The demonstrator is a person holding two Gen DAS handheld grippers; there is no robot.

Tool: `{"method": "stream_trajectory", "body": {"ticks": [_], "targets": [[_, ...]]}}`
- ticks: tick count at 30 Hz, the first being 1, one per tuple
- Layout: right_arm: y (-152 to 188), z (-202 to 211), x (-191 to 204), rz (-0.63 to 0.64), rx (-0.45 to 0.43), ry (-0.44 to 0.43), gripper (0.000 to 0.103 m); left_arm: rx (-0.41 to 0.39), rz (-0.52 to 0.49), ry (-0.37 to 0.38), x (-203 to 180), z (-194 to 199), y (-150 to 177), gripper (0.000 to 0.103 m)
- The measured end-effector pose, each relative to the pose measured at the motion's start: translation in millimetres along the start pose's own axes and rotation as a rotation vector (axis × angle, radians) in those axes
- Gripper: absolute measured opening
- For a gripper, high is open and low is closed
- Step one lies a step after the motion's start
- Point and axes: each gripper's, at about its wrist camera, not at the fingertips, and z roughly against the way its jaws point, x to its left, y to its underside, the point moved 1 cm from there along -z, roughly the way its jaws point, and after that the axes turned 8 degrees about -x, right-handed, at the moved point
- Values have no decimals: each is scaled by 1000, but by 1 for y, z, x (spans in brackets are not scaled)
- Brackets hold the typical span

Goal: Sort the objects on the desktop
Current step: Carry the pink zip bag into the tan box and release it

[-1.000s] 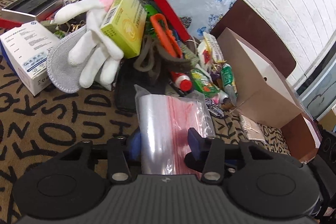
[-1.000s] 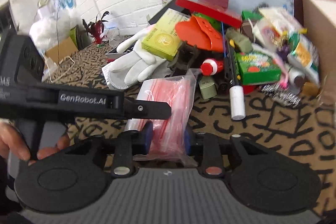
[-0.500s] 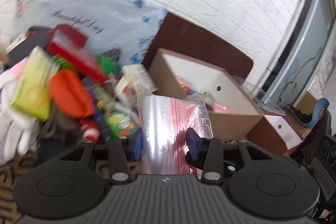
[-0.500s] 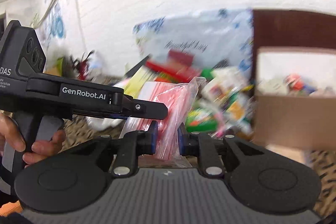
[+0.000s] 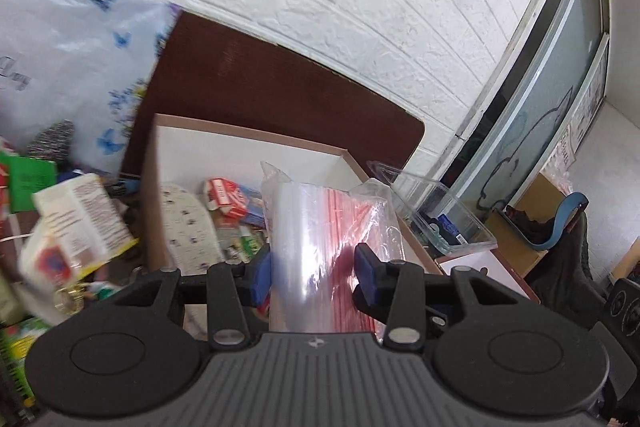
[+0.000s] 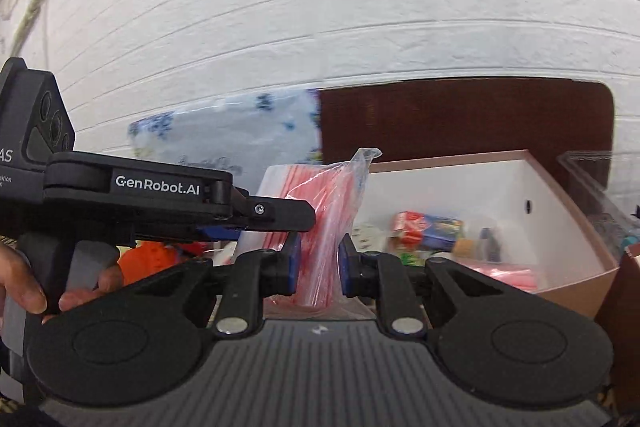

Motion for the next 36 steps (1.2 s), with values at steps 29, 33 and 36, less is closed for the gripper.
{"method": "stream_trajectory", "body": {"ticks": [29,33,36], "targets": [[-15,-108,-120,158,191,336,56,175,147,-58,19,-175,-8,83],[-13,-96,-116,125,196,315,87,184,143,-13,17,-156,-8,87],[-12,-85,-104,128,188,302,88,192,121,12,4,-139,-8,88]]}}
